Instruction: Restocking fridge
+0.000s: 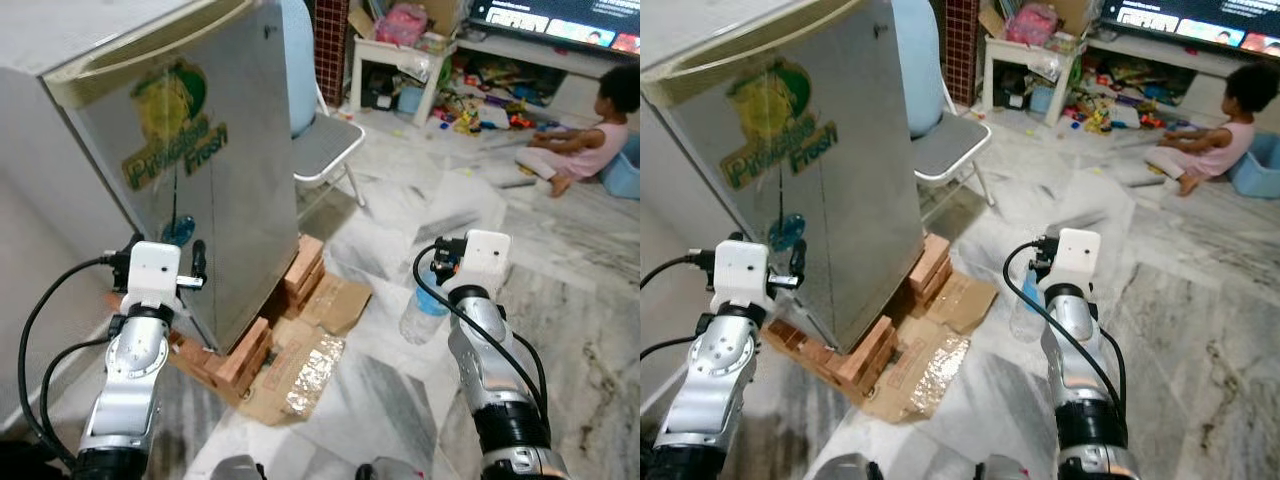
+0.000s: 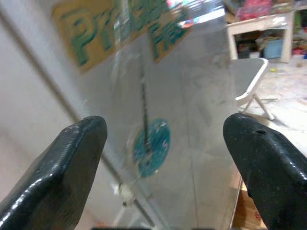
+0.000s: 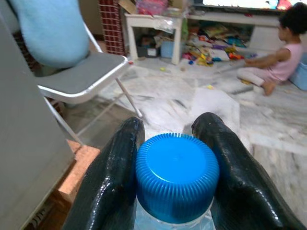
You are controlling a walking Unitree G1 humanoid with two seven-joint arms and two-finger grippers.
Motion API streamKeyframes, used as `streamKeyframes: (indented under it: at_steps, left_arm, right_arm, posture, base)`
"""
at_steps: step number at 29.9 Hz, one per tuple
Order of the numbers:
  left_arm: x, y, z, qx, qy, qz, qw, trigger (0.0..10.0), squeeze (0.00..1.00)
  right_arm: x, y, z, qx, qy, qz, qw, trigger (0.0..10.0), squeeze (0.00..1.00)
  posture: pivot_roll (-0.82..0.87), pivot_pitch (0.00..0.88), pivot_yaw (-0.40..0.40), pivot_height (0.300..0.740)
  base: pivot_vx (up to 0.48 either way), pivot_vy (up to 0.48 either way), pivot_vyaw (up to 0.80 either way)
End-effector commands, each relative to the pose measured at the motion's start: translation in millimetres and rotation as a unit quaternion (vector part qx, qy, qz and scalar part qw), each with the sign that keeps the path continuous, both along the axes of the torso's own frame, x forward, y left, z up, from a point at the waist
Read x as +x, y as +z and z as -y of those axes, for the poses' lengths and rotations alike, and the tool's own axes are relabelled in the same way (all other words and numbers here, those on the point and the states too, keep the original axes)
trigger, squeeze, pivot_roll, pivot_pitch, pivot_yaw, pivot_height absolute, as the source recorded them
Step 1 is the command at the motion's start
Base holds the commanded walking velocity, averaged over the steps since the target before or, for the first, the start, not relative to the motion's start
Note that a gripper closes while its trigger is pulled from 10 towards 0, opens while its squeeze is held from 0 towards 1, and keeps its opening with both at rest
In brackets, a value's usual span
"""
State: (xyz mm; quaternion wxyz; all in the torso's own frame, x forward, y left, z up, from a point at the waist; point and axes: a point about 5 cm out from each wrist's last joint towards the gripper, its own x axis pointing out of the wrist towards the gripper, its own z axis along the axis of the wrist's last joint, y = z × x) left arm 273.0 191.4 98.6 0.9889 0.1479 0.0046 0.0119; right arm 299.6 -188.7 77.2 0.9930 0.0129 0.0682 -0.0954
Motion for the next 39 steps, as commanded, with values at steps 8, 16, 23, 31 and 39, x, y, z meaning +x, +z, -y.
streamKeyframes:
  at_steps: [8,16,23,31,39]
  left_arm:
    - [-6.7,-8,-1.9,-0.016,0.009,-0.012,1.0,10.0,0.0]
    - [-19.0,-12,-9.8,-0.02,0.022,-0.019,0.999,10.0,0.0]
    - [-21.5,-8,-16.0,-0.012,0.031,-0.013,0.999,10.0,0.0]
    - [-23.5,-6,-16.6,-0.006,0.026,-0.004,1.0,10.0,0.0]
    - [-16.2,-8,-21.0,-0.042,0.044,-0.013,0.998,10.0,0.0]
  right_arm:
    - [3.6,9,4.9,-0.008,0.006,0.012,1.0,10.0,0.0]
    - [7.7,10,-1.7,-0.015,0.026,0.012,0.999,10.0,0.0]
    - [7.8,9,-7.1,-0.016,0.04,0.009,0.999,10.0,0.0]
    - [7.8,10,-7.6,-0.018,0.044,0.01,0.999,10.0,0.0]
    - [7.2,10,-5.2,-0.025,0.048,0.007,0.999,10.0,0.0]
  posture:
    - [0.07,0.0,0.001,0.74]
    - [0.09,0.0,-0.036,0.74]
    - [0.11,0.0,-0.058,0.74]
    - [0.11,0.0,-0.064,0.74]
    - [0.1,0.0,-0.078,0.74]
  base:
    - [0.0,0.235,-0.15]
    - [0.0,0.48,-0.31]
    - [0.0,0.455,0.0]
    - [0.0,0.0,0.0]
    - [0.0,0.0,0.0]
